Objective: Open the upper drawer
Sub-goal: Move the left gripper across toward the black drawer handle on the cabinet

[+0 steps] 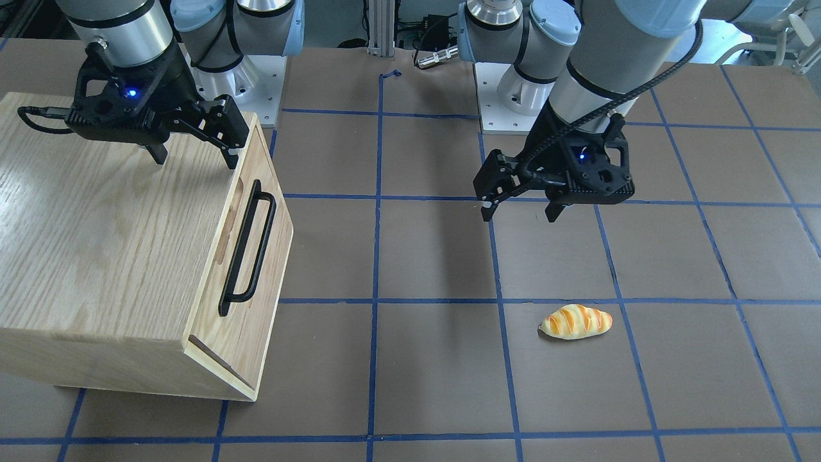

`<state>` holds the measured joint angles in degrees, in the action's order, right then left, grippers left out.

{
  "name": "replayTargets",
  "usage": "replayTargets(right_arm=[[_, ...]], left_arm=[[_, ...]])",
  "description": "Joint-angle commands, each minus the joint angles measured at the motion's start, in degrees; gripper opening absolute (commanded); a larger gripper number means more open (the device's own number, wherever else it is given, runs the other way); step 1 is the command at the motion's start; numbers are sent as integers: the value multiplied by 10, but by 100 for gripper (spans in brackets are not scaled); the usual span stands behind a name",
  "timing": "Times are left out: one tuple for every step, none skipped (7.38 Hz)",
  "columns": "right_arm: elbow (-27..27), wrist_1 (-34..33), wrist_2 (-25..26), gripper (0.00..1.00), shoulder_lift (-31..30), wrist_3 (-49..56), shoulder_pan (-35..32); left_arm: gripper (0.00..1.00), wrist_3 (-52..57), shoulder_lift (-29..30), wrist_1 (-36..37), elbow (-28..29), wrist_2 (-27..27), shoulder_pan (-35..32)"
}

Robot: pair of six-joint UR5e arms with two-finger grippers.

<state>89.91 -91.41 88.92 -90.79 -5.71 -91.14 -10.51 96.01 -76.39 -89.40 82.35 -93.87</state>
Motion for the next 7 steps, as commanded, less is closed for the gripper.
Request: replayTargets(right_arm=[[0, 0, -1, 100, 0, 0, 0], [0, 0, -1, 100, 0, 0, 0], [0, 0, -1, 100, 0, 0, 0], [0, 0, -1, 100, 0, 0, 0], [0, 0, -1, 100, 0, 0, 0], [0, 0, -1, 100, 0, 0, 0], [0, 0, -1, 100, 0, 0, 0]], left_arm=[[100, -65, 31, 67, 2, -8, -75], [100, -85, 42, 71, 13, -10, -86], [100, -110, 52, 72, 26, -46, -90], [100, -112, 67, 78, 32, -76, -101], [100, -134, 82, 93, 41, -77, -119], [100, -168, 98, 104, 49, -77, -135], [100, -178, 110, 113, 56, -78, -146]])
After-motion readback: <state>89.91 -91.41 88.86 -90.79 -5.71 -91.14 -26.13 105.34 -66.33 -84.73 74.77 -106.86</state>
